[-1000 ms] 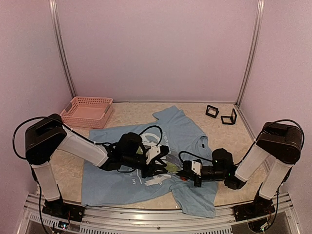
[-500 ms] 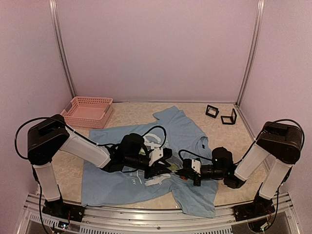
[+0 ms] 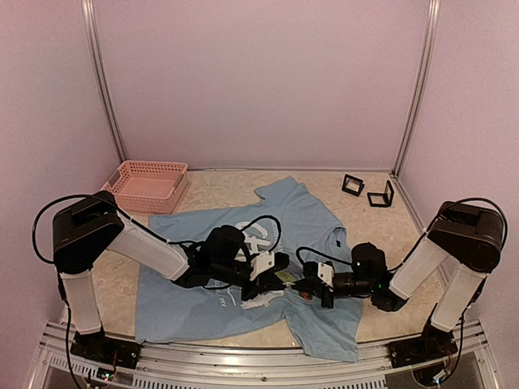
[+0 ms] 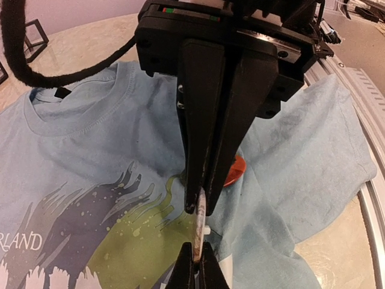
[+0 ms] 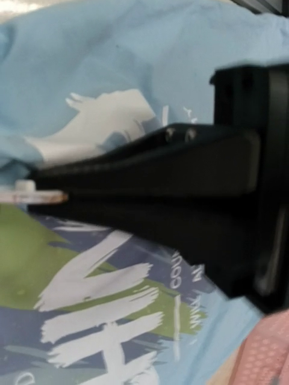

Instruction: Pin the brooch onto the clothing

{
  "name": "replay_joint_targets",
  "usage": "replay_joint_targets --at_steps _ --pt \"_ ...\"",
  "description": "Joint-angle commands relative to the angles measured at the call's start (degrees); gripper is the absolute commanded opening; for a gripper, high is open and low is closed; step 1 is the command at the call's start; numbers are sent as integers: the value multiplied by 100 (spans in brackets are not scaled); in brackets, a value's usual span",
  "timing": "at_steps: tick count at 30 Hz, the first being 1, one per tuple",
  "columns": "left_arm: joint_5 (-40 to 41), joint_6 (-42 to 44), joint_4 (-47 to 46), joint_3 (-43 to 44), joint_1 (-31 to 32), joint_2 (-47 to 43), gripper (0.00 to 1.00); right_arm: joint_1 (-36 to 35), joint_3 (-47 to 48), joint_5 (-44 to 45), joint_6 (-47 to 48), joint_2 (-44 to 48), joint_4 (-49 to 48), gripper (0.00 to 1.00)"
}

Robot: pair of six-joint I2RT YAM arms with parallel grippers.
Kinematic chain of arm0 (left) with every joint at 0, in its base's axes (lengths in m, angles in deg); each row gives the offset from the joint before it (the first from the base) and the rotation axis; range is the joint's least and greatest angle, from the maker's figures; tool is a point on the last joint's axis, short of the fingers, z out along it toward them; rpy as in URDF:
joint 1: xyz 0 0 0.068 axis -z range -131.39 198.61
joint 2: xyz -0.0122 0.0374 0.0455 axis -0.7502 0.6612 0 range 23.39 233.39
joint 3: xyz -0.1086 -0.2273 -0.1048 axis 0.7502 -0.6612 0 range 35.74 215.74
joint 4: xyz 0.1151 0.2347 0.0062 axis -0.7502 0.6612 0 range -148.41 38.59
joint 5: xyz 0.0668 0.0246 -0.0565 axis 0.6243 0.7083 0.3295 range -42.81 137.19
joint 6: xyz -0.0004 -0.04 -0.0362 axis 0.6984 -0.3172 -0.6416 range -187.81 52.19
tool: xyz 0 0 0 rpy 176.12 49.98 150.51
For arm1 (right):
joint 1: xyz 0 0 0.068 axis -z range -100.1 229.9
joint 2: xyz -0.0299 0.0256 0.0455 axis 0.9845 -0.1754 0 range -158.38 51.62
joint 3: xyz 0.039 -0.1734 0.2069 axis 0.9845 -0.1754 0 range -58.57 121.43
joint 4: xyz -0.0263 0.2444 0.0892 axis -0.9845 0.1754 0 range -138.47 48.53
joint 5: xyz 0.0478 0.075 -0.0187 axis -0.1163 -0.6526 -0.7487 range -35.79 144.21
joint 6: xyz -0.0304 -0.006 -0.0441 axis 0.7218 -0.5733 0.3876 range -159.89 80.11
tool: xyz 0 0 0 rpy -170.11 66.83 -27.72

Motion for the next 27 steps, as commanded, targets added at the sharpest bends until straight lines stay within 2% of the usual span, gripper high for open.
replay_joint_targets --at_steps 1,4,9,11,16,23,27 --pt "29 9 142 181 13 93 0 25 105 -169 -9 110 145 0" --pt "17 -54 414 317 0 19 0 32 113 61 -51 220 295 0" --pt "-116 -203 845 430 -31 -201 0 26 74 186 73 544 936 21" --pt "-127 -167 962 411 -33 -286 0 32 25 157 111 603 1093 25" --pt "-130 -116 1273 550 -24 -347 0 75 40 144 53 492 1275 28" --pt "-343 -166 1496 592 7 -492 0 176 320 445 -287 -152 1342 26" --pt "-265 -84 1839 607 45 -555 0 292 329 502 -393 -179 1364 26"
